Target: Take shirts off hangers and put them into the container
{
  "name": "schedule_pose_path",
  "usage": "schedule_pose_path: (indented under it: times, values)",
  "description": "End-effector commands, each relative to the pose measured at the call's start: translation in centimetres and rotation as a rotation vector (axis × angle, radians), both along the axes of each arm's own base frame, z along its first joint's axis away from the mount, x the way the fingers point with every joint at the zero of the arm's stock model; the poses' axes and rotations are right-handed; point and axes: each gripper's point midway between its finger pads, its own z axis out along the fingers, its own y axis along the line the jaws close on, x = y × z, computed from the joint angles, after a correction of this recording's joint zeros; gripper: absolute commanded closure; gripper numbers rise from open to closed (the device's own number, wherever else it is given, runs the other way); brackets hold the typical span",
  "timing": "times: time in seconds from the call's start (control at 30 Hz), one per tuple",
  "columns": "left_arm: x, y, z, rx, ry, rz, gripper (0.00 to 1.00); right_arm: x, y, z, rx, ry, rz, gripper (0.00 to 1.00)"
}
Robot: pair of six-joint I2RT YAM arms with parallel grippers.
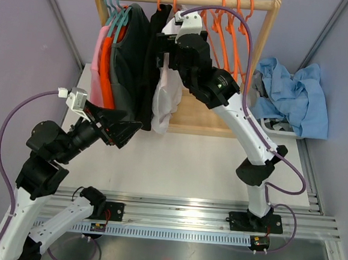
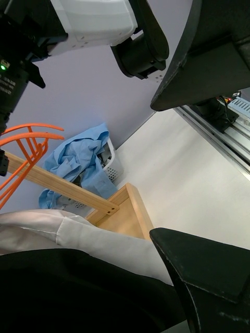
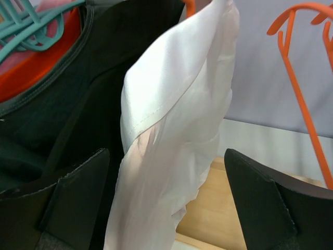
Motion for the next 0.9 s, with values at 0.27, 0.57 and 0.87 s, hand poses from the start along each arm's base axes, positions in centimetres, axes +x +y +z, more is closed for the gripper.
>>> schedule_pose_path:
  times: [0.27, 0.57, 0.87]
  values:
    - [-0.5, 1.0, -0.4, -0.002, -0.007, 0.04, 0.01, 1.5, -1.8, -1.4, 0.069, 0.056, -0.071, 1.0]
    - [-0.4, 0.7, -0.9, -0.012, 0.006, 0.028, 0.01, 0.0, -7.0, 3.8, 0.052, -0.105, -0.183, 1.0]
    - [-0.2, 0.5, -1.0, -0.016, 0.014, 0.024, 0.01, -2.0, -7.1, 9.1, 0.077, -0.316, -0.058, 1.0]
